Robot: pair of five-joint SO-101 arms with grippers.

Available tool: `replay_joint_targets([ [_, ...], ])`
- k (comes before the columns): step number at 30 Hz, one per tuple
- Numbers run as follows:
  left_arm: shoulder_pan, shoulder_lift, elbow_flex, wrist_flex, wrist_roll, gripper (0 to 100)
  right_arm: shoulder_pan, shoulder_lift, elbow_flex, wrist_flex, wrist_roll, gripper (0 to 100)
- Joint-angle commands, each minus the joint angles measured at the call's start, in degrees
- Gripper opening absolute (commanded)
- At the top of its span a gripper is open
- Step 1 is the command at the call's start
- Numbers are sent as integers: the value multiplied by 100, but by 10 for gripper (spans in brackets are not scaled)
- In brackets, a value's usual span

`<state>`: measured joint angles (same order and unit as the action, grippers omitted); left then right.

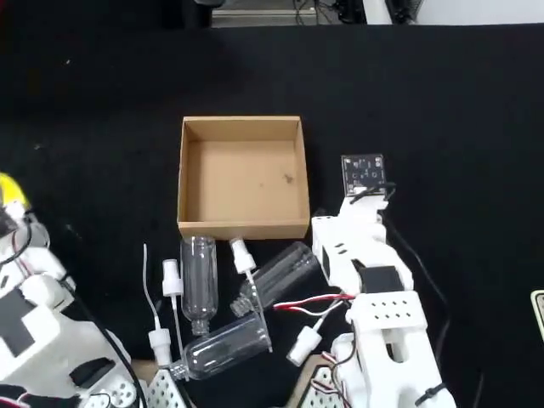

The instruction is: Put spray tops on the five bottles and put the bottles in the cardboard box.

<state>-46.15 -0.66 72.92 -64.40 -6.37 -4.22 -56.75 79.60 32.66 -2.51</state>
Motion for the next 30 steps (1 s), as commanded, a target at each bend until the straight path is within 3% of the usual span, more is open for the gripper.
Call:
replay_joint_targets([
  [1,681,-800,-470,413,-44,29,9,-101,-40,-132,44,106],
  [8,2237,-2532,-708,2066,-35,29,264,-101,-75,-167,44,106],
  [15,3802,-3112,-743,2418,431,29,316,-101,-75,-167,44,106],
  [20,4259,-3007,-848,2426,1029,29,316,-101,-57,-167,44,106],
  [30,4822,-1855,-1429,2426,1037,29,316,-101,-57,-167,44,106],
])
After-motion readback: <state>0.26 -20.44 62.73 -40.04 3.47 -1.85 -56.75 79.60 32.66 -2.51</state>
